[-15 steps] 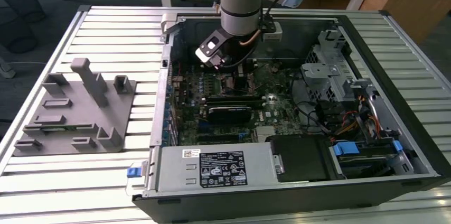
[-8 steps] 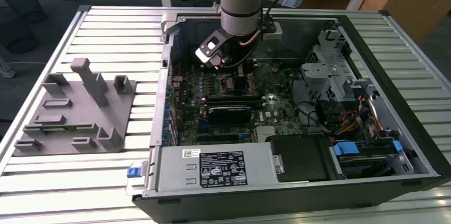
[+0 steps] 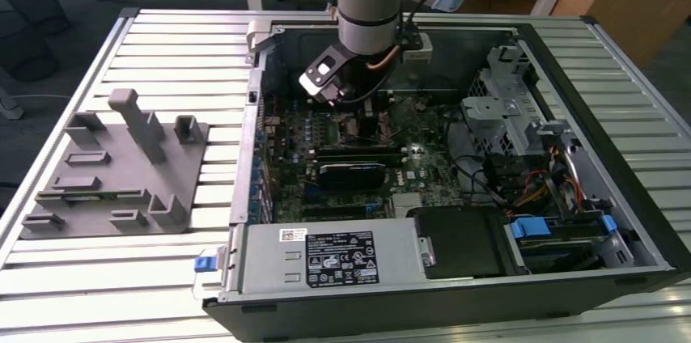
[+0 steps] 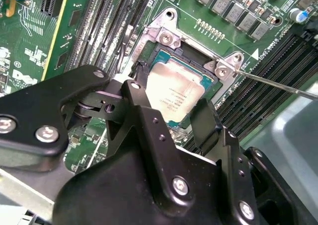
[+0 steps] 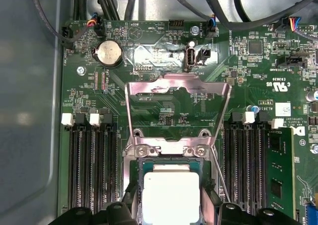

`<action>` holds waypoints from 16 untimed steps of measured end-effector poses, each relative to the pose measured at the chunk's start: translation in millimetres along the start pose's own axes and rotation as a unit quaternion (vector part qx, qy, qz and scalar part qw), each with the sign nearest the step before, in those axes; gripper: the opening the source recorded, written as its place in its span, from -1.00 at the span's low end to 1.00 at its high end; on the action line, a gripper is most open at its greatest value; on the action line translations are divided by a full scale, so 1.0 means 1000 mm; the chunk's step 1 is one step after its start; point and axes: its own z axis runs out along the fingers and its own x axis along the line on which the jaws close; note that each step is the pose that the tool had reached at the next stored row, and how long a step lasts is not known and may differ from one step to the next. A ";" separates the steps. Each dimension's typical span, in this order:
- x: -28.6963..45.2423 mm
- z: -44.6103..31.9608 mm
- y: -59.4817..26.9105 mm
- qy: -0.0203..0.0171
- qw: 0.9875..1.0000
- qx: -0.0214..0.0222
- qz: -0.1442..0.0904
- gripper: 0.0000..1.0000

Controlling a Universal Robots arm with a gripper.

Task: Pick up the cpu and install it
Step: 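Place the cpu into insertion slot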

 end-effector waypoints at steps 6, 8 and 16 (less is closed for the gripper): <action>-0.0001 -0.0083 0.0004 0.000 1.000 0.000 0.000 0.22; -0.0001 -0.0092 0.0005 0.000 1.000 0.000 0.000 0.22; -0.0001 -0.0094 0.0005 0.000 1.000 0.000 0.000 0.22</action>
